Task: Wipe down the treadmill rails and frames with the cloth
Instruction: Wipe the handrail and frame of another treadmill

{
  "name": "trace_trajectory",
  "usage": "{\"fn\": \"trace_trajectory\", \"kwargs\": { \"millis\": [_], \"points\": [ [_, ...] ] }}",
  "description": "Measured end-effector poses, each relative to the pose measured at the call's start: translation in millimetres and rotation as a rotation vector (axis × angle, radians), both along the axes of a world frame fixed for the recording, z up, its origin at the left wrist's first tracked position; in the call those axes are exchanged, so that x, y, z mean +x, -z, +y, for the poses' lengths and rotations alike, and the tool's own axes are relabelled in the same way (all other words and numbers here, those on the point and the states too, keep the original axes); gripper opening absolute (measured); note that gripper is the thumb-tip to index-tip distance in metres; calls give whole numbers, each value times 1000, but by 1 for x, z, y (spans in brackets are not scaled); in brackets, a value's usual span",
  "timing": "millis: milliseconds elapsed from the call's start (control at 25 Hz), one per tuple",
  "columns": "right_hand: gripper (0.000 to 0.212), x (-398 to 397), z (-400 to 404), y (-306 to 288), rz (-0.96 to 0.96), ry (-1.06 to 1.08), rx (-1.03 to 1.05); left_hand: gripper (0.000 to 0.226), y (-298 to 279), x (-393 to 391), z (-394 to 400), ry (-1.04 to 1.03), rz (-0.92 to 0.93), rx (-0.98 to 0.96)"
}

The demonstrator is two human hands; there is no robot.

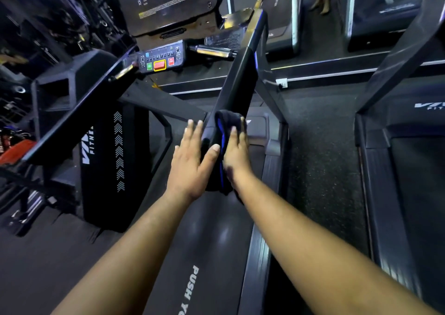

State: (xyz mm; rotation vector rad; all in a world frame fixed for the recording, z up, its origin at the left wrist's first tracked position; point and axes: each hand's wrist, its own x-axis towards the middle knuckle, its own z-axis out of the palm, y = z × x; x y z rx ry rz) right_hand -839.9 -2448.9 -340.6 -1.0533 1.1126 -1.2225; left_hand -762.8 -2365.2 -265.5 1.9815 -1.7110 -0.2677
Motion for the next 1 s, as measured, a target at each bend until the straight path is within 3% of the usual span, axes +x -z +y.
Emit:
{"fn": "trace_trajectory", "kwargs": {
  "millis": [80,200,280,480,640,760,880,960,1000],
  "points": [
    [67,7,-2,4,-47,5,89,87,-4,-1,-2,29,-104,145],
    [75,15,49,8,-110,-47,-114,94,-7,0,-6,38,-75,199],
    [73,12,33,16,-118,-51,-168,96,-8,0,-6,28,-86,206],
    [66,1,-53,9,-93,32,120,93,-8,-3,-3,10,-149,241],
    [67,0,17,-7,30,-90,-176,92,-10,-3,-7,-12,-157,278],
    [62,1,-23,-5,141,-64,-296,97,-14,-4,-7,-22,-236,329],
    [54,-4,-118,8,102,16,-118,102,-22,-8,-24,-29,-276,387],
    [53,-8,-133,13,18,-4,76,103,-24,-13,-43,-9,-321,395],
    [56,-7,-119,13,-15,-12,59,104,-24,-15,-52,4,-336,392]
  ]
}}
